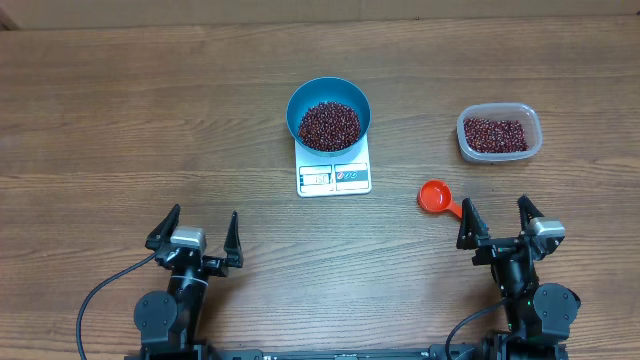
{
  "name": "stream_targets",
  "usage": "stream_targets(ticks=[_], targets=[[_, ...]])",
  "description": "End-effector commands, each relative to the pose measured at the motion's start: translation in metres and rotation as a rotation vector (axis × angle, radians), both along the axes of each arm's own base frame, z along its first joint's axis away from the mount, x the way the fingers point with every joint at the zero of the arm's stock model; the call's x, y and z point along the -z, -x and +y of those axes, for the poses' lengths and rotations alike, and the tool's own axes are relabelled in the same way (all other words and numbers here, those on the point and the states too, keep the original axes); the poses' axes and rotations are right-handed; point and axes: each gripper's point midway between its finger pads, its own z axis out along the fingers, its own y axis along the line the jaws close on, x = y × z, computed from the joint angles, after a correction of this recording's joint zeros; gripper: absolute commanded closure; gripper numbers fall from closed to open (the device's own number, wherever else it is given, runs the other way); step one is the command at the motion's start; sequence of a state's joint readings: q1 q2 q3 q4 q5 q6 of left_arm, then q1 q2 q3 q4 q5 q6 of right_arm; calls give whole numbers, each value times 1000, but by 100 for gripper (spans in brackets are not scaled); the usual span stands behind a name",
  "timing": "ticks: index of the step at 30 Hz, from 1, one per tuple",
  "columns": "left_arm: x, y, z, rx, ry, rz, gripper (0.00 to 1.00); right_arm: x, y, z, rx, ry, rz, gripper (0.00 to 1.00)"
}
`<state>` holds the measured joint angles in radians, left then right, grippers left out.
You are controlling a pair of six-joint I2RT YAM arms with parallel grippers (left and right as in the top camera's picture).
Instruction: Scoop item into bowl and weigh 150g on scale
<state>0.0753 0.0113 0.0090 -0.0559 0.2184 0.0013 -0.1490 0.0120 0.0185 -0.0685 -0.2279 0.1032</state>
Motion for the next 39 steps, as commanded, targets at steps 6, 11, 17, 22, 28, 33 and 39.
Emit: stream_targets(ticks=[6,11,17,22,28,33,39], targets=[[1,0,-2,3,30,4,0,2,0,-1,7,7,-4,0],[1,0,-1,-4,30,4,0,2,0,-1,7,7,-4,0],[2,0,3,-29,15,7,0,2,0,-1,7,7,-4,0],[2,0,4,-30,3,6,0,2,0,-1,7,7,-4,0],[4,-1,9,-65,3,12,0,2,0,-1,7,7,-4,0],[5,-1,7,-72,-1,18,0,2,0,-1,7,7,-4,0],[5,-1,6,-69,-1,18,0,2,0,-1,7,7,-4,0]])
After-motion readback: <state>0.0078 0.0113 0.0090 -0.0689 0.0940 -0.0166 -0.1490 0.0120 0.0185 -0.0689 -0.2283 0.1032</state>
